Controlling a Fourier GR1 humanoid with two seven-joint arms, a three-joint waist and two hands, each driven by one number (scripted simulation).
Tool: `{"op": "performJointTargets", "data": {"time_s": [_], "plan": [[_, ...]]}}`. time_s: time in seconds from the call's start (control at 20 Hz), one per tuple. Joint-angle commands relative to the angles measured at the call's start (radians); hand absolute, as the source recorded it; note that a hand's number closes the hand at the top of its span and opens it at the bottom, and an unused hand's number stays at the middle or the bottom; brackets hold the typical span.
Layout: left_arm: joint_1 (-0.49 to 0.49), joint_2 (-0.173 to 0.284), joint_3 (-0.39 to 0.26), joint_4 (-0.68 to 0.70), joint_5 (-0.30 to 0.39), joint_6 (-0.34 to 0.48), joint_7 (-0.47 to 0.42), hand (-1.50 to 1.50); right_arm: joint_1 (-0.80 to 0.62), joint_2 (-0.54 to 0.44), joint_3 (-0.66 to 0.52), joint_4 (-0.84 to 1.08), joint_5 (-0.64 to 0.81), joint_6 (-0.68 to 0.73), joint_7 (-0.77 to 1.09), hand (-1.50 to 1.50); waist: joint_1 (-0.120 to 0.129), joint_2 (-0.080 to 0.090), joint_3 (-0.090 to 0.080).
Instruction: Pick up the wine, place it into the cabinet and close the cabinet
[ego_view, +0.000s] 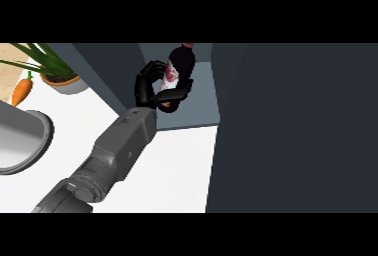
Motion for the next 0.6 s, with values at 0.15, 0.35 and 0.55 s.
{"op": "performJointTargets", "data": {"time_s": [0.15, 0.35, 0.55], "plan": [[0.055, -0.006, 0.056, -0.009, 0.061, -0.102, 0.006, 1.50, 0.002, 0.020, 0.008, -0.041, -0.015, -0.021, 0.014, -1.50, -0.019, 0.001, 0.000], [0.090, -0.006, 0.045, -0.024, 0.073, -0.130, -0.015, 1.50, 0.011, 0.030, 0.047, -0.050, -0.012, -0.014, 0.023, -1.50, -0.037, -0.002, -0.001], [0.151, -0.006, 0.028, -0.038, 0.093, -0.163, -0.050, 1.50, 0.015, 0.037, 0.043, -0.035, -0.012, -0.011, 0.006, -1.50, -0.052, -0.004, -0.001]]}}
